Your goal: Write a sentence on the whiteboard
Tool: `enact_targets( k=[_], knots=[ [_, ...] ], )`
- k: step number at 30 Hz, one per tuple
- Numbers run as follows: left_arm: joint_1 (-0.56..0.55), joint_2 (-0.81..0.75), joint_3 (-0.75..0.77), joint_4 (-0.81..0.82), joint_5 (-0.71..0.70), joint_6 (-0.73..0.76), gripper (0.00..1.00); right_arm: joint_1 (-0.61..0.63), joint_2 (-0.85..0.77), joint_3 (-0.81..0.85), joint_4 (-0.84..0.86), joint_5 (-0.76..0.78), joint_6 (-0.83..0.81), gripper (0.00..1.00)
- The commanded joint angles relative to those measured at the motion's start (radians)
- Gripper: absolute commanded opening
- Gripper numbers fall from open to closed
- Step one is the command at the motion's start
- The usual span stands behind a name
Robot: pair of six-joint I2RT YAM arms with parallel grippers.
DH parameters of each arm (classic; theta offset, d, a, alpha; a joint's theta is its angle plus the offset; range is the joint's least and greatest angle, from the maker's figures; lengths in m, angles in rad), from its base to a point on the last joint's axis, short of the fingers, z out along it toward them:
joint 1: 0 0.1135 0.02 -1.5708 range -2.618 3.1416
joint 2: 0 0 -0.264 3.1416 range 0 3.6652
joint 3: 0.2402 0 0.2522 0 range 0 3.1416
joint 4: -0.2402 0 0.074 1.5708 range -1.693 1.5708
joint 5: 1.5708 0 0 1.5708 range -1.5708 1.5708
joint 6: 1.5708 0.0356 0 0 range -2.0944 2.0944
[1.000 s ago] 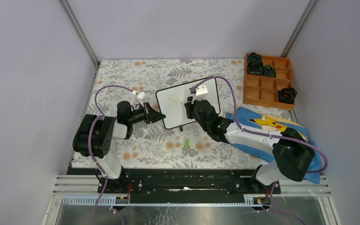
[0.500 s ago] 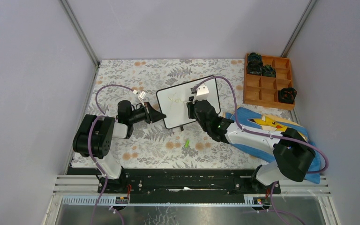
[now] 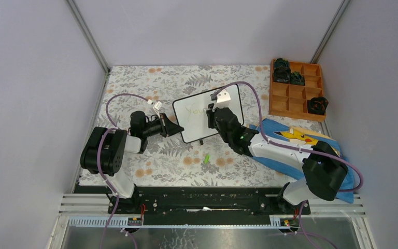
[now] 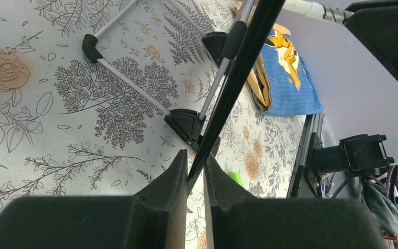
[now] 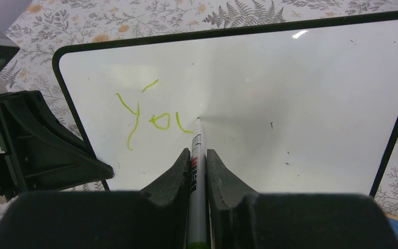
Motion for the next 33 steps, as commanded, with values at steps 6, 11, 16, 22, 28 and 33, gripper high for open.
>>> enact_targets(
  k=[6, 11, 16, 22, 28, 33],
  knots=[
    [-0.005, 0.000, 0.007, -0.065, -0.040, 0.021, 0.00, -0.017, 0.026, 0.074, 0.019, 0.034, -0.023, 0.00],
    [-0.005, 0.000, 0.007, -0.067, -0.041, 0.022, 0.00, -0.017, 0.027, 0.079, 0.024, 0.033, -0.026, 0.00],
    [-0.005, 0.000, 0.007, -0.068, -0.042, 0.023, 0.00, -0.018, 0.006, 0.065, 0.033, 0.034, -0.027, 0.00],
    [-0.007, -0.003, 0.007, -0.070, -0.044, 0.024, 0.00, -0.018, -0.003, 0.070, 0.032, 0.028, -0.030, 0.00],
    [-0.008, -0.002, 0.010, -0.082, -0.048, 0.029, 0.00, -0.018, -0.084, 0.035, 0.010, 0.018, -0.002, 0.00],
    [-0.008, -0.005, 0.011, -0.088, -0.051, 0.034, 0.00, -0.019, -0.168, -0.008, -0.005, 0.029, 0.011, 0.00]
  ],
)
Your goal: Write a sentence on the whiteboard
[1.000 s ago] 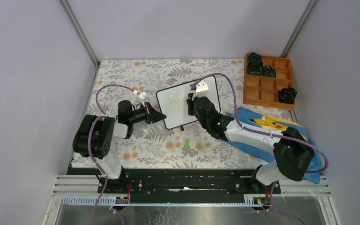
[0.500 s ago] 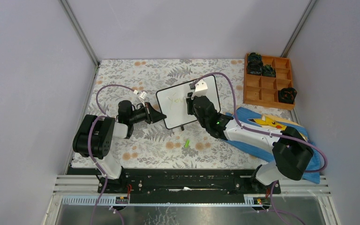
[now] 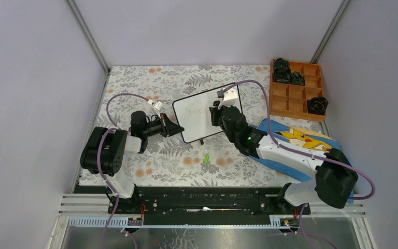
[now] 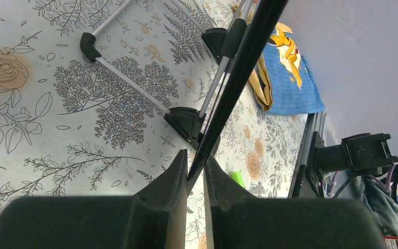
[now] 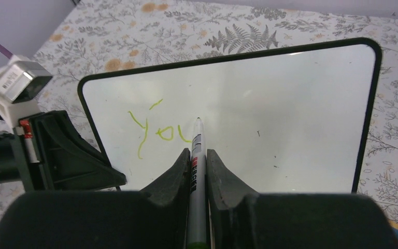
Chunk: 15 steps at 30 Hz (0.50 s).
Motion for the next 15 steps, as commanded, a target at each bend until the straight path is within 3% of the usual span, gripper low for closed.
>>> enact_targets(
  k=[1, 9, 15],
  knots=[
    [-0.005, -0.005, 0.009, -0.078, -0.047, 0.024, 0.00, -0.014, -0.098, -0.018, 0.013, 0.036, 0.017, 0.00],
    [-0.005, -0.013, 0.018, -0.122, -0.064, 0.044, 0.00, -0.112, -0.144, -0.127, 0.137, -0.040, 0.142, 0.00],
    [-0.005, -0.005, 0.040, -0.179, -0.071, 0.064, 0.00, -0.114, -0.106, -0.106, 0.160, -0.101, 0.121, 0.00]
  ],
)
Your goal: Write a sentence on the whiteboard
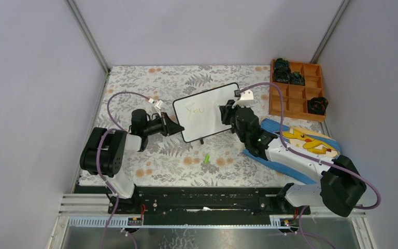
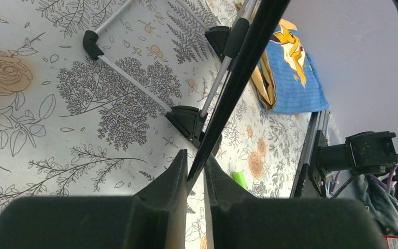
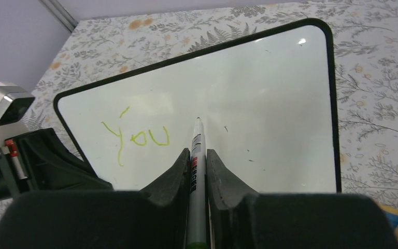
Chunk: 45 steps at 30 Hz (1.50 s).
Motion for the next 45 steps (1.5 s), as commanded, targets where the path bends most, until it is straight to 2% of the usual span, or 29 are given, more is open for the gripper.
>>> enact_targets(
  k=[1, 24, 45],
  knots=[
    [-0.002, 0.006, 0.014, -0.106, -0.070, 0.033, 0.00, 0.000, 0.012, 0.030, 0.103, -0.057, 0.015, 0.00],
    [-0.002, 0.001, 0.020, -0.126, -0.080, 0.045, 0.00, 0.000, 0.120, 0.102, 0.146, 0.043, -0.008, 0.00],
    [-0.002, 0.002, 0.019, -0.129, -0.082, 0.049, 0.00, 0.000, 0.187, 0.158, 0.088, -0.055, -0.020, 0.00]
  ],
)
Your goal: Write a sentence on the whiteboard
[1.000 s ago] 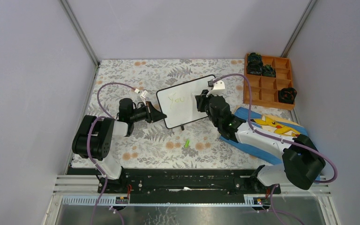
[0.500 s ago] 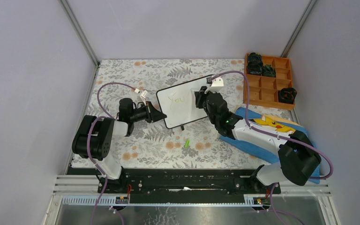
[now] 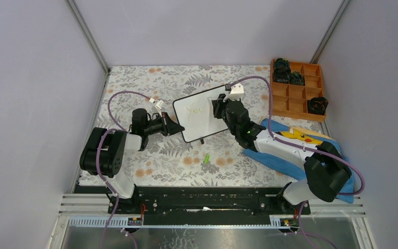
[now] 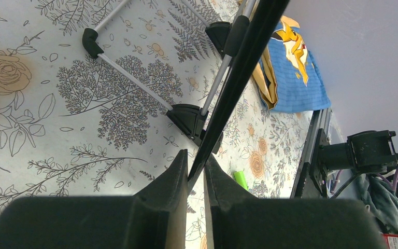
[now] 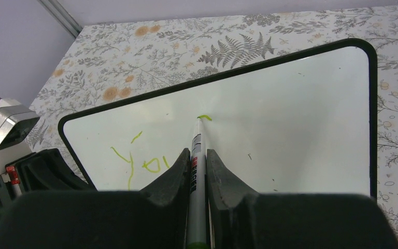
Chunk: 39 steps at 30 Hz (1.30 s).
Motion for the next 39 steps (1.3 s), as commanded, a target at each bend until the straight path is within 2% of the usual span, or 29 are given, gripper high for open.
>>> enact_targets(
  k=[1, 17, 39],
  knots=[
    [-0.001, 0.006, 0.002, -0.080, -0.077, 0.027, 0.00, 0.000, 0.010, 0.039, 0.002, -0.049, -0.009, 0.00],
    [-0.003, 0.003, 0.003, -0.085, -0.082, 0.029, 0.00, 0.000, -0.028, -0.019, -0.090, -0.087, -0.008, 0.00],
    [-0.009, -0.002, 0.005, -0.101, -0.089, 0.039, 0.00, 0.000, -0.049, -0.010, -0.152, 0.053, -0.019, 0.00]
  ],
)
